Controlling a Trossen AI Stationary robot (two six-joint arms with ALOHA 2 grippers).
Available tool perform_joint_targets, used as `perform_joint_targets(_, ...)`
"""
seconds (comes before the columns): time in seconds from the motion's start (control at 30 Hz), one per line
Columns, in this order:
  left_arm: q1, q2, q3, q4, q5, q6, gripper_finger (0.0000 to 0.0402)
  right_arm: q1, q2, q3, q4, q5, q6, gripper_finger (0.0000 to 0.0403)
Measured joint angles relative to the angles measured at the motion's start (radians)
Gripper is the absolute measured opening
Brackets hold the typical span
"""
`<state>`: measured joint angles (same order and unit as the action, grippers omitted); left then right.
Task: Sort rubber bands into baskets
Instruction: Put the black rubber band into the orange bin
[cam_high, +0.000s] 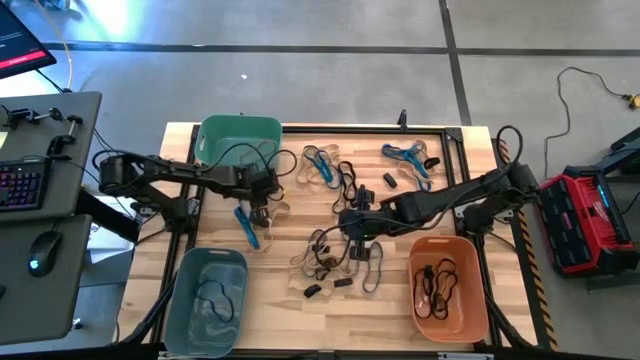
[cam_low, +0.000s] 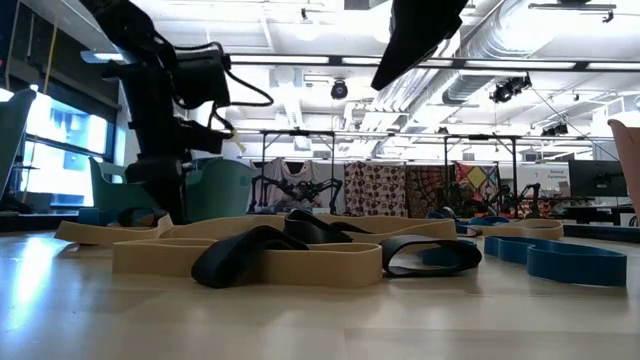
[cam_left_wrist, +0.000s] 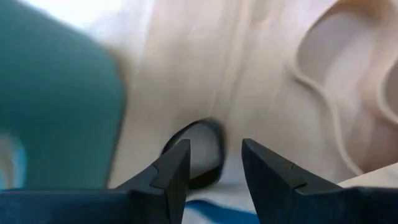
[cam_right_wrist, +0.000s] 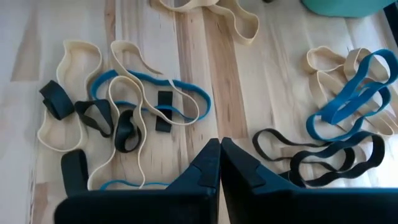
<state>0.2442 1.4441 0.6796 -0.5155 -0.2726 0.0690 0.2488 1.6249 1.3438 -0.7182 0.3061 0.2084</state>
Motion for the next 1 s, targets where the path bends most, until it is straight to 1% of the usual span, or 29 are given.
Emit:
perform_joint_targets(0.1,0.02,0.023,0.0,0.02,0.064,0.022,0.0134,0.0,0.0,0.0,0.0,0.0,0.005,0.0)
perform_joint_targets(0.23,0.037,0.062,0.001,0.022,0.078,0.024,0.0126,0.0,0.0,0.0,0.0,0.0,0.015,0.0)
perform_joint_targets(0.33,0.044,0.07,0.002,0.024,0.088,0.04,0.0113,0.0,0.0,0.0,0.0,0.0,-0.003,0.0)
perform_joint_targets(0.43,0.044,0.063,0.002,0.021,0.107,0.056,0.0084,0.0,0.0,0.0,0.001,0.0,-0.008,0.0)
perform_joint_targets(0.5,0.039,0.057,0.001,0.02,0.116,0.056,0.0057,0.0,0.0,0.0,-0.001,-0.004,-0.007,0.0)
perform_joint_targets(0.6,0.026,0.038,0.0,0.02,0.113,0.066,0.0014,0.0,0.0,0.0,-0.005,-0.05,-0.007,0.0)
perform_joint_targets(0.63,0.023,0.032,0.0,0.023,0.114,0.067,0.0007,0.0,0.0,0.0,-0.005,-0.056,-0.008,0.0)
perform_joint_targets(0.73,0.016,0.008,0.0,0.024,0.118,0.066,0.0007,0.0,0.0,0.0,-0.001,-0.05,-0.008,0.0)
perform_joint_targets(1.0,-0.017,-0.061,0.0,0.093,0.231,0.027,0.0002,0.0,0.005,0.0,0.078,0.007,-0.007,0.0)
